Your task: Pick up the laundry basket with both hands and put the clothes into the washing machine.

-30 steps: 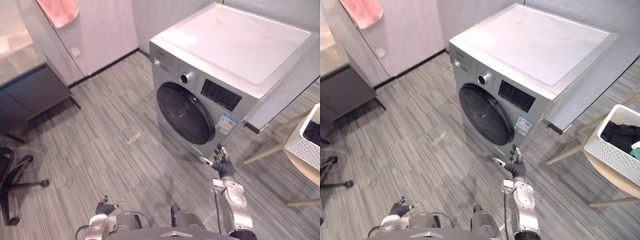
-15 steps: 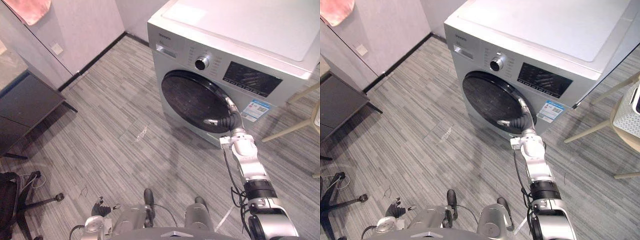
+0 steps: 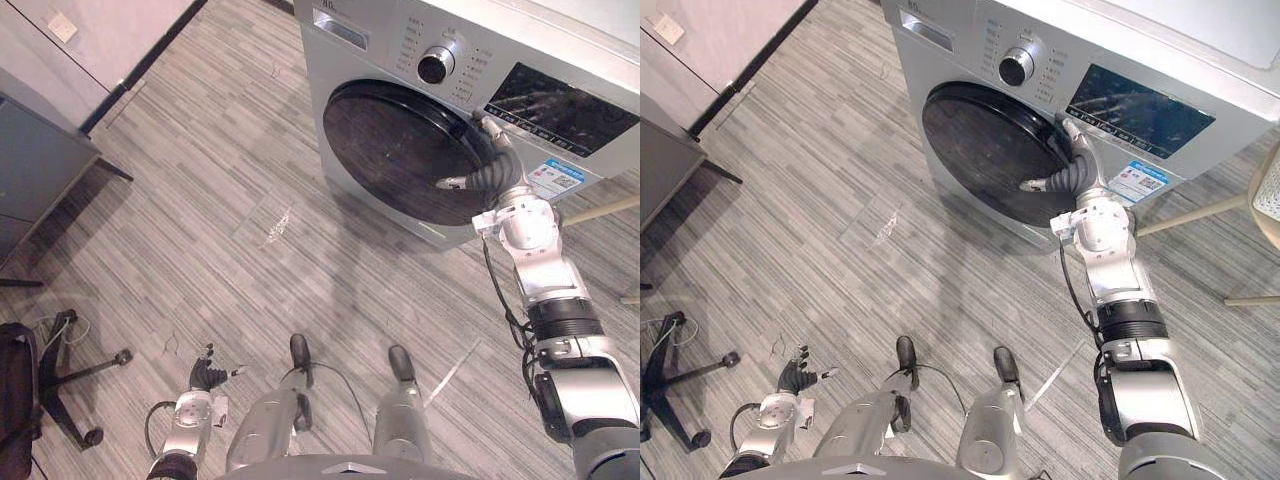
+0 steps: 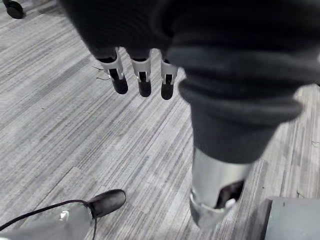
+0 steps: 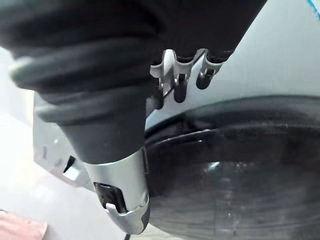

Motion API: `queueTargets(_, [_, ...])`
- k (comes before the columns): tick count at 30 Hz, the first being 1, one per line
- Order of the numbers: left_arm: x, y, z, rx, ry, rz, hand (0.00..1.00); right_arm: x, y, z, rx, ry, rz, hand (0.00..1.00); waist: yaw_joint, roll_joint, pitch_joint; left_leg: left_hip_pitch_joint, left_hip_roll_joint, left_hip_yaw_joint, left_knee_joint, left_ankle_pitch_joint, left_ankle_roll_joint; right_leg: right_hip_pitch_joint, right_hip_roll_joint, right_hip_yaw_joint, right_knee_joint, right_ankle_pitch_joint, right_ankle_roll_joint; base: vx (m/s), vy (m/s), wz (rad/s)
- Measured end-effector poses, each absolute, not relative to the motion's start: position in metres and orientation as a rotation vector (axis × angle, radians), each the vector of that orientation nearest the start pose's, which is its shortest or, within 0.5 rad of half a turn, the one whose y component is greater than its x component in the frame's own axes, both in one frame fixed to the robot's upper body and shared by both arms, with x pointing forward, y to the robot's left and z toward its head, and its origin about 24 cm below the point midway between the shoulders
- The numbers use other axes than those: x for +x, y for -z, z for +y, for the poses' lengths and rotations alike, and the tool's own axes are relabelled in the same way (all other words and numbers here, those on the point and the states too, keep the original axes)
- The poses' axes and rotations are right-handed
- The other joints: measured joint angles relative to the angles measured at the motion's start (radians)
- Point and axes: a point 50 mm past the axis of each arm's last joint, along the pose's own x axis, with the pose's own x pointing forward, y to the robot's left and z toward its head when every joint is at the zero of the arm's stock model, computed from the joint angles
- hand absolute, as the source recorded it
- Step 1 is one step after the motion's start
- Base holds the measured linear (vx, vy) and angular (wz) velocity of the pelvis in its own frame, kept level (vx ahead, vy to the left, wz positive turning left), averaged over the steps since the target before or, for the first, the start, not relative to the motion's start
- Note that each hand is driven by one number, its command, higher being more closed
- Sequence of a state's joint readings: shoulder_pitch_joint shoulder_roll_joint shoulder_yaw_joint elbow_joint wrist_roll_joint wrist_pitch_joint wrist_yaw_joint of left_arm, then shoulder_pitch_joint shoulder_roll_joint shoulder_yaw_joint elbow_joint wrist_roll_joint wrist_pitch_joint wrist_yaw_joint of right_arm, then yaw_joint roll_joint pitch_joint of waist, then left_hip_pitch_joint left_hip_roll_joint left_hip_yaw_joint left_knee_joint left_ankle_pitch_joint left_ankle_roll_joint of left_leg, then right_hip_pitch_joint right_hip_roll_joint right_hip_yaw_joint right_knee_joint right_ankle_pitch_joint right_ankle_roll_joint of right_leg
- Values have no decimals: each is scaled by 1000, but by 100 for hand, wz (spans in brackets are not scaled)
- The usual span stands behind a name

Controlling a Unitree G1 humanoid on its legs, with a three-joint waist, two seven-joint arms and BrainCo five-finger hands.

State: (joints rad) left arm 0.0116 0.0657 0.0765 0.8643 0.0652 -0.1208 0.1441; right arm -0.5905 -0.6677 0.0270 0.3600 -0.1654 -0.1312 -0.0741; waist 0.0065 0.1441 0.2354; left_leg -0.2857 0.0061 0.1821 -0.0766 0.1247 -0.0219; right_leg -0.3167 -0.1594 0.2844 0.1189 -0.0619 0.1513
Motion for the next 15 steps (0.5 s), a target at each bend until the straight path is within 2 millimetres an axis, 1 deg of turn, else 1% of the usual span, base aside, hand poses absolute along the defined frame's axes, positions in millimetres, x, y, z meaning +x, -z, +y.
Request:
queueTargets(2, [164,126,192,150,-210,766,0,338,-204,-252,-801,150,-432,0,-4,2,14,-2,5,1,0,5,-3,-3,5,1,0,1,0,-43,-23,-6])
queueTargets(4, [160,129,193,154,-211,789,0,333,-203,-249,-829,138,-451,0,-4,1,21,-7,10,2,-1,9,-5,-9,9,1,0,1,0,-63,-22,-4])
queueTargets(7, [156,132,194,161,-211,814,0,329,-196,-250,-839,127,-440,0,-6,0,28,-30,13,4,-2,24,-4,-35,18,4,-1,1,0,-58,-15,-5])
queueTargets(10, [155,133,196,154,-230,823,0,325,-182,-254,-846,118,-394,0,-10,1,39,-35,21,6,-9,34,-8,-42,26,4,-1,5,-2,-72,-10,-5])
queueTargets(13, [159,131,196,154,-227,812,0,324,-184,-258,-842,133,-394,0,-16,1,39,-64,29,6,-9,48,-9,-70,34,5,-2,18,-1,-65,-10,-3])
queueTargets(15, [168,127,195,153,-223,788,0,324,-184,-264,-843,153,-383,0,-16,1,63,-69,35,5,-9,58,-10,-73,40,3,-3,26,-3,-50,-2,2])
